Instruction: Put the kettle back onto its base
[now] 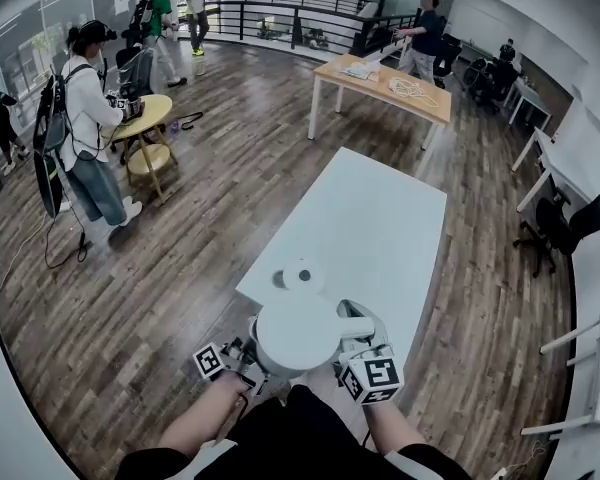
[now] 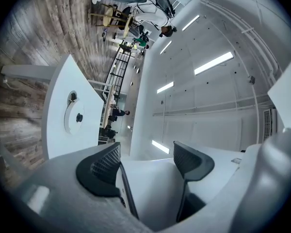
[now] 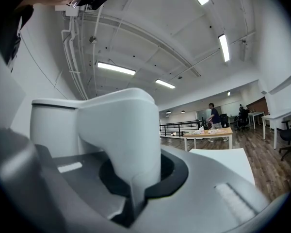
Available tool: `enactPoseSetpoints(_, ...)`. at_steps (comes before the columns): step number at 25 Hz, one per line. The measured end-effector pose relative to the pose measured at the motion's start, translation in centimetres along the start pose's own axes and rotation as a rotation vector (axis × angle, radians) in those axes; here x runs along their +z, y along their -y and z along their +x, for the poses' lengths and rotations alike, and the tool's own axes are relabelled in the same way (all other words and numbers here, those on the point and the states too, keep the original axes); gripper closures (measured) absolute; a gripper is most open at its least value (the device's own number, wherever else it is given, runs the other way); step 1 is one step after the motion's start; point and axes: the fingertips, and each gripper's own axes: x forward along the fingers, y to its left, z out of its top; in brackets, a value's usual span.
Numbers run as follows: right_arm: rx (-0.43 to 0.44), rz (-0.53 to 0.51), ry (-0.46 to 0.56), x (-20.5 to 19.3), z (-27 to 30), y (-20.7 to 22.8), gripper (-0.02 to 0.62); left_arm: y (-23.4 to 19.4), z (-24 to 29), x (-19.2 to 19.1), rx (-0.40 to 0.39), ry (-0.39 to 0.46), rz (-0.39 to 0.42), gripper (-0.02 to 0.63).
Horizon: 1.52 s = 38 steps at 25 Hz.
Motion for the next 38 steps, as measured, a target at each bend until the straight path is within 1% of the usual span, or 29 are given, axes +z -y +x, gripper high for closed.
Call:
enactPoseSetpoints(7,0.026,0.002,0.01,0.2,3.7,1.9,0.59,-1.2,3.1,2.2,0.0,0.009,0.026,0.267)
enactPoseSetpoints(17,0.011,0.011,0.016,0.2,8.0,5.2,0.591,-3.5,7.3,4.4,0.029,-0.001,0.042,0.267)
enactPoseSetpoints(21,0.003,0.005,0.015,-0.3,9.1,6.0,0.589,-5.1,8.0,5.0,0.063,-0.026,0.07,0.266)
enactPoseSetpoints(23,-0.004,-0.008,0.021,0.0,9.9,6.6,0.589,-5.5,9.3,5.4,0.068,-0.044,0.085,0.267)
enactPoseSetpoints(26,-0.022,-0.017,0.033,0.4,10.9,7.4,0.59,-5.9,10.7,5.8,0.067,-0.058,0.089,0.265)
enactPoseSetpoints(31,-0.058,0.02,0.042,-0.3,12.4,8.8,0.59,-6.7,11.7,6.8,0.098,-0.058,0.098,0.265)
enactPoseSetpoints(36,-0.063,0.042,0.037,-1.7,12.7,9.7,0.591,-8.1,11.8,6.9,0.13,-0.062,0.102,0.265)
enactPoseSetpoints(38,-0.067,0.049,0.025,-2.5,12.5,9.8,0.589,-8.8,11.4,6.7,0.155,-0.065,0.111,0.265)
